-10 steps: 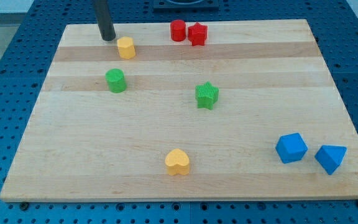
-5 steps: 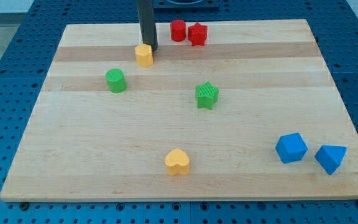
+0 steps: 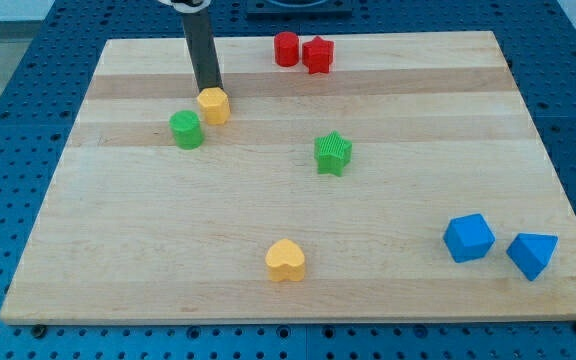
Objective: Move the yellow hexagon towards the bottom side of the board
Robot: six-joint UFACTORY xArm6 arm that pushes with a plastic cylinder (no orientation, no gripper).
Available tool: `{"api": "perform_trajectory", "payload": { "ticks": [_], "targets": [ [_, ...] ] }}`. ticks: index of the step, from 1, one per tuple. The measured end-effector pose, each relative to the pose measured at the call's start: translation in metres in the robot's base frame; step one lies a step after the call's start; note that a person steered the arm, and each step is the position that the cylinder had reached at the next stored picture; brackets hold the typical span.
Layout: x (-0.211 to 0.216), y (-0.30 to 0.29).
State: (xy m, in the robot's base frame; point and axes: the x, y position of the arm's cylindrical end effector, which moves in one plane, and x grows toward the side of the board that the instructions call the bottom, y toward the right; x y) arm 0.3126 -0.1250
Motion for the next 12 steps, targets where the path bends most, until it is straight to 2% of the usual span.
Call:
{"api": "perform_trajectory", "payload": {
  "ticks": [2,5,6,8,12],
  "targets": [
    [0.032,0.017],
    [0.124,0.044],
    [0.131,0.044],
    [0.143,0.014],
    [0.235,-0.026]
  ]
}}
